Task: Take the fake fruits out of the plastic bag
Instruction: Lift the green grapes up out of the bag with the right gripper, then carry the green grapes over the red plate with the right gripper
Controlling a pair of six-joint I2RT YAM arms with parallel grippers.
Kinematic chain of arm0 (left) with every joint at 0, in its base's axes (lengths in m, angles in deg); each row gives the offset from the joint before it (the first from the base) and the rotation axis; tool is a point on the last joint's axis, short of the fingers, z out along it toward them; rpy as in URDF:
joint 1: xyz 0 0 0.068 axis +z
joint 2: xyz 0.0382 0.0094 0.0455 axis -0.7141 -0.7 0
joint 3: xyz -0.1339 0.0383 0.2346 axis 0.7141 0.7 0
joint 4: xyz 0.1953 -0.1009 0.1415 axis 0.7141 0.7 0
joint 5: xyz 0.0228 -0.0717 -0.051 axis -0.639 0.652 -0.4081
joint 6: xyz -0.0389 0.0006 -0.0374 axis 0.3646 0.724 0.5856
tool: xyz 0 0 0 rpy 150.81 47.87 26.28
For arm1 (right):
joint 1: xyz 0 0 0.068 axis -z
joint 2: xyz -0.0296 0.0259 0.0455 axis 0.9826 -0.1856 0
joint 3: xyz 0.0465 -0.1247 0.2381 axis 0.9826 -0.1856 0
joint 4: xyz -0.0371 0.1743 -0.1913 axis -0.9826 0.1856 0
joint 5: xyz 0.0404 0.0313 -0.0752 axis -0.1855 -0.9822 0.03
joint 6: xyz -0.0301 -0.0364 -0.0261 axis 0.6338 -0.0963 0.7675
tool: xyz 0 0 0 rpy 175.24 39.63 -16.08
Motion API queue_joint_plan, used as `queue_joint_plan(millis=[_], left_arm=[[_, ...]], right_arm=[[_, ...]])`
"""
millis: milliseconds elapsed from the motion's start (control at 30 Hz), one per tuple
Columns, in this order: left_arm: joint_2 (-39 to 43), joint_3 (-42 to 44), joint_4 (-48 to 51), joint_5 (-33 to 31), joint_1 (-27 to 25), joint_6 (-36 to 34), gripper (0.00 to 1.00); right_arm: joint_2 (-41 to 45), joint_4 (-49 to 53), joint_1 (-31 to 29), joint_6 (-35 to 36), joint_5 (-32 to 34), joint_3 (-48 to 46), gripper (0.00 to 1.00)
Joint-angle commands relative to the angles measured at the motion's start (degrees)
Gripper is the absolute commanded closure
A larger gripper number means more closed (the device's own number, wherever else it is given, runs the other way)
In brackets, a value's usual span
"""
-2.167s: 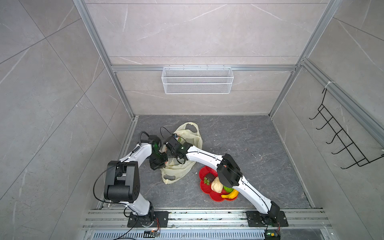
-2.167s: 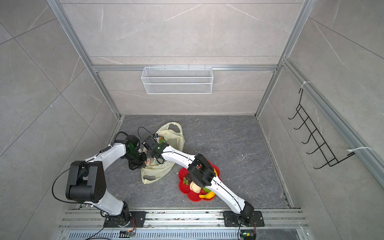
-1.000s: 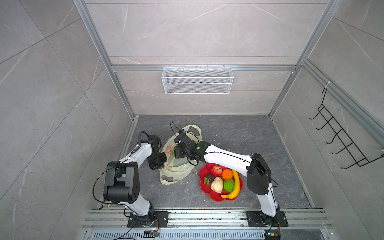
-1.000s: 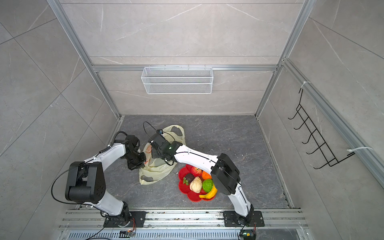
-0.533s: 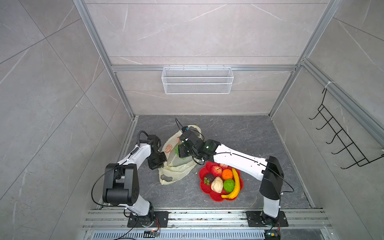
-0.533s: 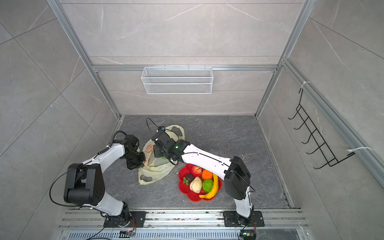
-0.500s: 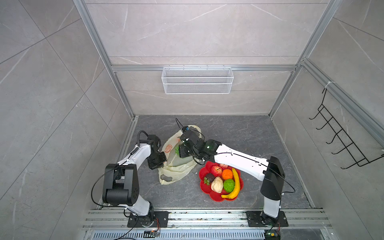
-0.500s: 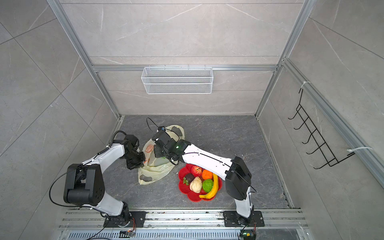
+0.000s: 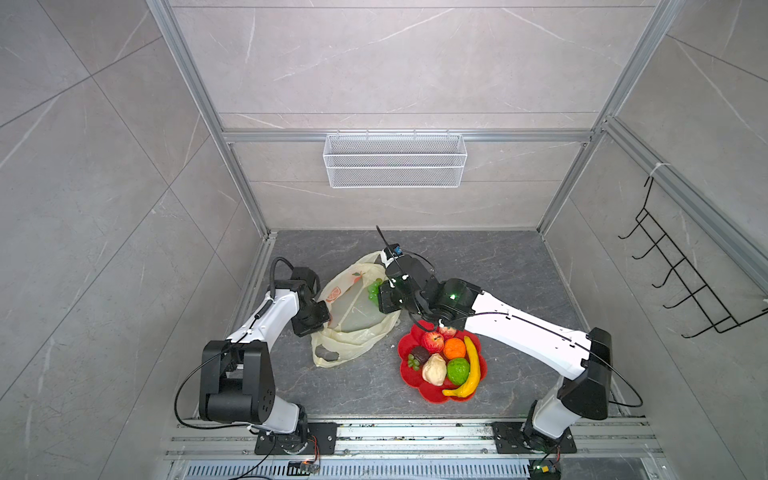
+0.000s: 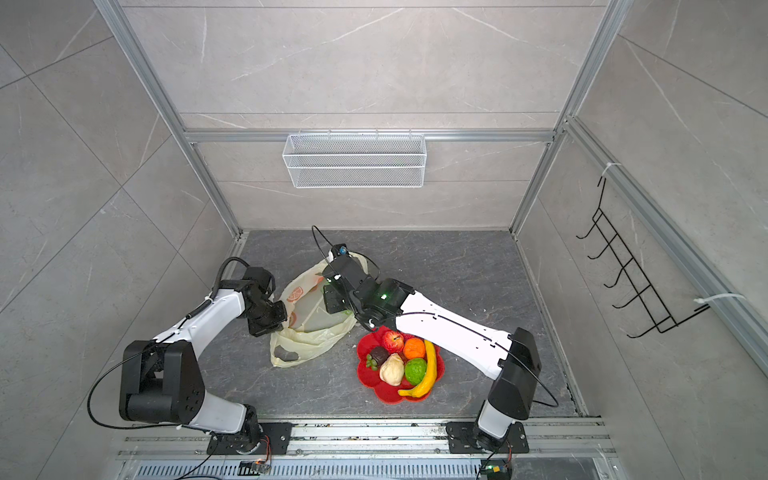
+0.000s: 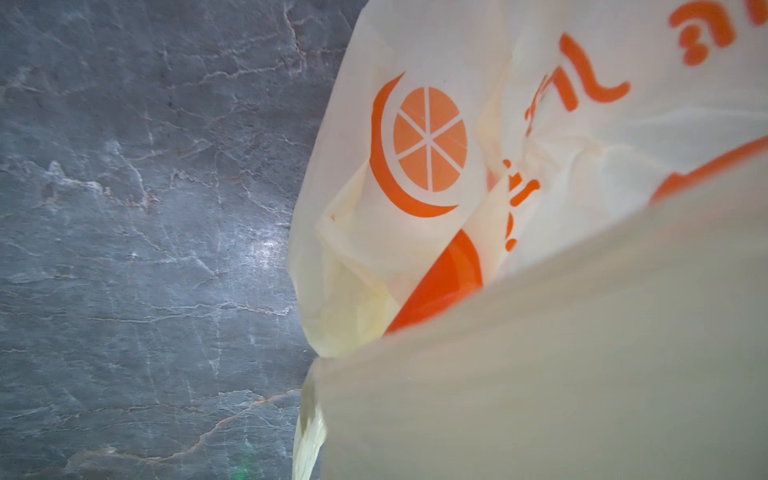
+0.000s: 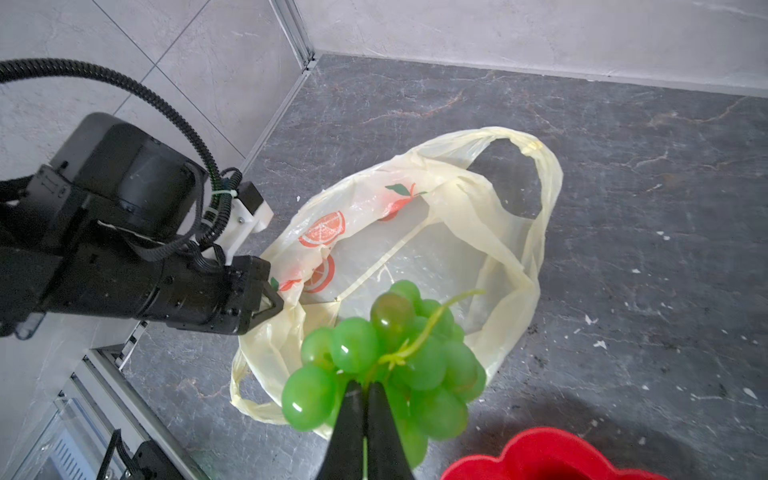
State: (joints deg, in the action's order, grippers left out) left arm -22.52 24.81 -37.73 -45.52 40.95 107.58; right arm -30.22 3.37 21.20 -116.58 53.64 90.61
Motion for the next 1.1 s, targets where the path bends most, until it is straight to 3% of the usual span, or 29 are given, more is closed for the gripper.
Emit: queue_joint_plan(millis=[0,600,1067], left_arm=[[1.89,-1.94,1.75,-1.77,-0.22,-0.98,0.98],[1.03,-2.24,2.30,-3.53,-0.21,-0.99,0.98],[1.65,-2.13,2.84,-5.71,-0.21,-0.90,0.98]], right_arm=[[4.43,0.93,-0.34,2.13,0.49,-2.26,1.00],[25.96,13.83,-2.97,7.03,-1.14,-15.06,1.00],[33.68,22.85,-8.10,5.69,-3.45,-20.38,1.00]])
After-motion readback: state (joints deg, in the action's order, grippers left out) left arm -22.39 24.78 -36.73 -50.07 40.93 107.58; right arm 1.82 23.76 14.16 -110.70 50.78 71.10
